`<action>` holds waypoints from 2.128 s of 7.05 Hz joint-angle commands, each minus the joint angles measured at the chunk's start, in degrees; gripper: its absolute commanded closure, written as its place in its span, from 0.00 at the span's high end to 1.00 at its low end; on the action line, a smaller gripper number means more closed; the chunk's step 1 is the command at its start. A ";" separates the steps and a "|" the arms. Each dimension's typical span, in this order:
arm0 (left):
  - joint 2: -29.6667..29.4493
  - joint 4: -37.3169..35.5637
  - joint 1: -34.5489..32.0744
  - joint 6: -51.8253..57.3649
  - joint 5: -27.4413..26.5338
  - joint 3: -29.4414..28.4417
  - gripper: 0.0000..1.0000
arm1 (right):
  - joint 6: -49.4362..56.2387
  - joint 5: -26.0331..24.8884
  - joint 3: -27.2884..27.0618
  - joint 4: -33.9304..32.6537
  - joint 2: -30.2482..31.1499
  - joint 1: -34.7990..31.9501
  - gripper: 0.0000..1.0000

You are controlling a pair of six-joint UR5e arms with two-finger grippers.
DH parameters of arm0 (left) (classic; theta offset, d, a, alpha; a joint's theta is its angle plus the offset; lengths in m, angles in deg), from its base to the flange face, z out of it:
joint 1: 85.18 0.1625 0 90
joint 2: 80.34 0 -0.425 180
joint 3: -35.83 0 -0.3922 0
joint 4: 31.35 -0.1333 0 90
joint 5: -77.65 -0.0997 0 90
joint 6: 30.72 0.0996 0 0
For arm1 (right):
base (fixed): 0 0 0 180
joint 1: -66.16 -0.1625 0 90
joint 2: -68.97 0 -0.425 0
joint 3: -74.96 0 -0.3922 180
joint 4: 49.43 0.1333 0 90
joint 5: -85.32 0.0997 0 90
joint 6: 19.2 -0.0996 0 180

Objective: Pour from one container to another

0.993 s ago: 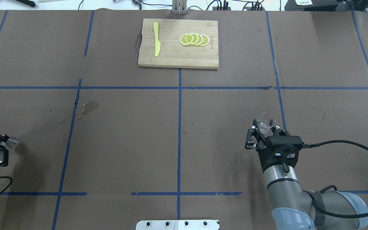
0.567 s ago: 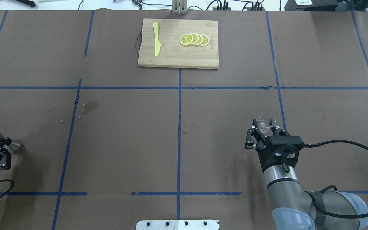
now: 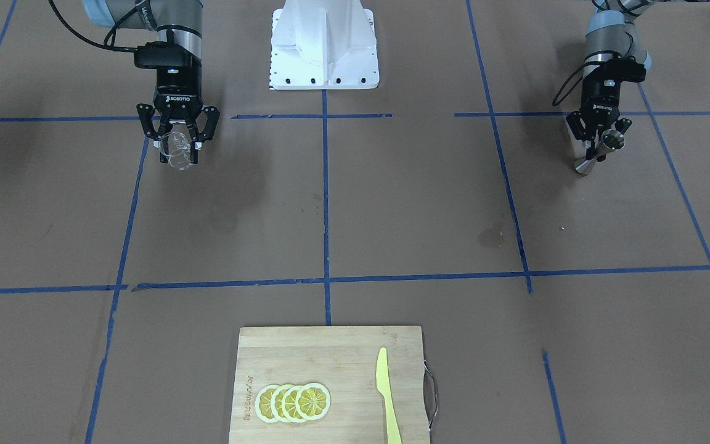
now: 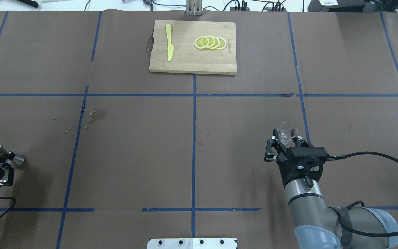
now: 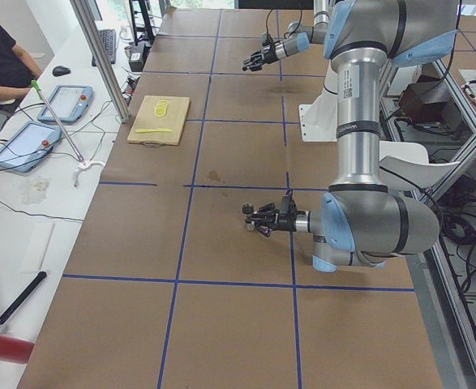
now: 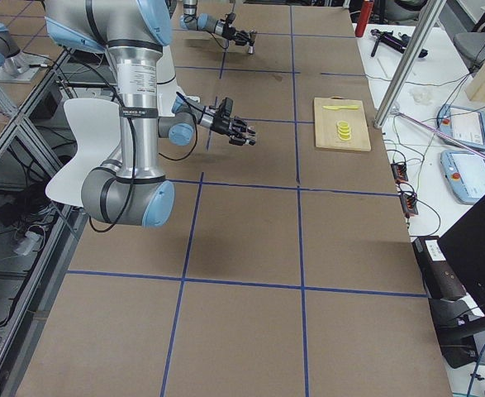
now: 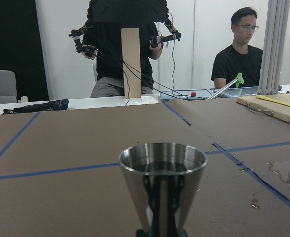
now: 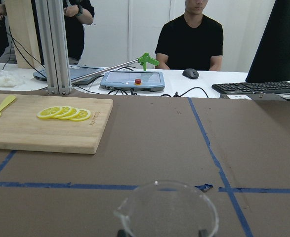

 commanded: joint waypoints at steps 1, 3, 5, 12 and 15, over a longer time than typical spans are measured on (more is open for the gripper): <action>0.00 0.00 0.53 -0.48 0.12 -0.34 0.00 | 0.00 0.00 -0.05 0.02 -0.03 0.06 0.00; 0.00 0.00 0.71 -0.40 0.04 -0.34 0.12 | 0.00 0.00 -0.14 0.02 -0.12 0.06 0.00; 0.00 -0.09 0.71 0.13 -0.31 -0.25 1.00 | 0.00 0.00 -0.57 0.02 -0.20 0.15 0.00; 0.18 0.88 0.71 0.13 1.52 0.45 1.00 | 0.00 0.00 -1.02 0.02 -0.29 0.15 0.00; 4.02 1.32 0.62 1.62 6.17 3.60 1.00 | 0.00 0.00 -2.07 -0.07 -0.20 0.15 0.00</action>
